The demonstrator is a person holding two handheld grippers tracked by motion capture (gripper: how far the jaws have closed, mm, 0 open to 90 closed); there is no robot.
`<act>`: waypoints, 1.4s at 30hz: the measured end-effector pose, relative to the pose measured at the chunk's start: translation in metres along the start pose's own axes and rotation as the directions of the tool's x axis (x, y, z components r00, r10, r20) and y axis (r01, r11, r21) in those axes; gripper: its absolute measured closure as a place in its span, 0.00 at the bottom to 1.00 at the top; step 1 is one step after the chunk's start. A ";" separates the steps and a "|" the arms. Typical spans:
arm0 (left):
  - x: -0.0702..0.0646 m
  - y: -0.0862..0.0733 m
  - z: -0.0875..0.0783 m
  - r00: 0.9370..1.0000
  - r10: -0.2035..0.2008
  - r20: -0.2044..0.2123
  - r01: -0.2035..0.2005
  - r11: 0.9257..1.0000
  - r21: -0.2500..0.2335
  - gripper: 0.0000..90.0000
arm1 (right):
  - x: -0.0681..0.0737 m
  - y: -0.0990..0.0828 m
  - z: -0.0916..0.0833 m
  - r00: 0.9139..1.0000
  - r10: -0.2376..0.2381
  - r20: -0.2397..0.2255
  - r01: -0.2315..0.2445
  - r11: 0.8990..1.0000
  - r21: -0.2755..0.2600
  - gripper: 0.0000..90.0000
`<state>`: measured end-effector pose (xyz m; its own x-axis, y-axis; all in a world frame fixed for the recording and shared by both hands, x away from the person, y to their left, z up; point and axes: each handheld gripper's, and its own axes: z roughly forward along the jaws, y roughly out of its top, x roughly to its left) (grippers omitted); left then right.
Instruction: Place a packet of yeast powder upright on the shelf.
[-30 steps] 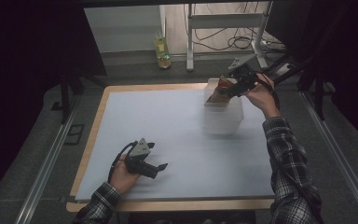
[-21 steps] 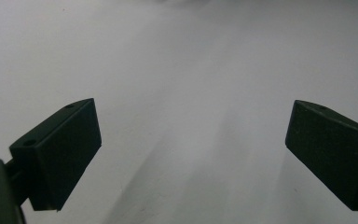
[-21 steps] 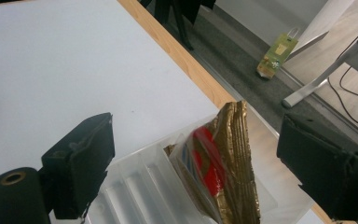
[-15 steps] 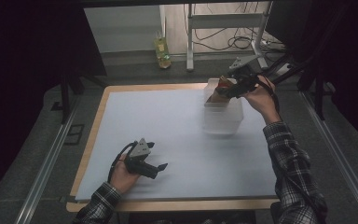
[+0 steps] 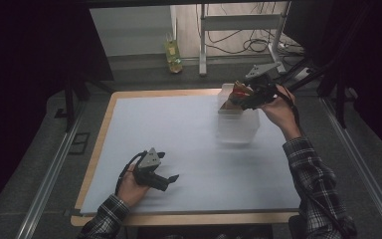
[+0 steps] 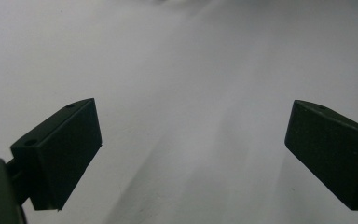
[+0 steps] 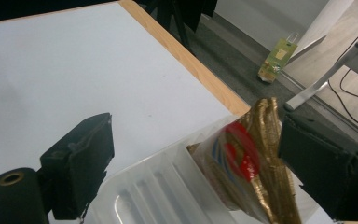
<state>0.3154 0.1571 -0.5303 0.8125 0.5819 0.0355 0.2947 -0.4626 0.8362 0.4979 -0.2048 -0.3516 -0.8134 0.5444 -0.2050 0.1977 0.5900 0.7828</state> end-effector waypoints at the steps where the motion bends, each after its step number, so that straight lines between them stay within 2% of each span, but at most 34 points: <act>1: 0.000 0.000 0.000 1.000 -0.001 0.001 0.001 1.000 -0.001 0.04 | 0.001 -0.001 -0.001 1.000 0.001 -0.001 -0.001 1.000 -0.001 0.12; 8: 0.000 0.000 0.000 1.000 -0.021 0.008 0.021 1.000 -0.010 0.04 | 0.011 -0.005 -0.003 1.000 0.015 -0.016 -0.015 1.000 0.000 0.08; 13: 0.000 0.000 0.000 1.000 -0.021 0.010 0.021 1.000 -0.008 0.04 | 0.018 -0.012 -0.005 0.999 0.042 -0.028 -0.042 0.999 -0.010 0.07; 26: 0.000 0.000 0.001 1.000 -0.019 0.010 0.019 1.000 -0.004 0.04 | 0.033 -0.025 -0.013 0.996 0.076 -0.053 -0.077 0.997 -0.011 0.03; 42: 0.000 0.000 0.001 1.000 -0.018 0.011 0.018 1.000 -0.003 0.04 | 0.052 -0.044 -0.021 0.994 0.083 -0.078 -0.085 0.996 -0.028 0.00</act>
<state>0.3159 0.1563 -0.5306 0.8123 0.5831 0.0146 0.3077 -0.4497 0.8385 0.4351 -0.2150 -0.3843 -0.8343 0.5434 -0.0932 0.2507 0.5244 0.8137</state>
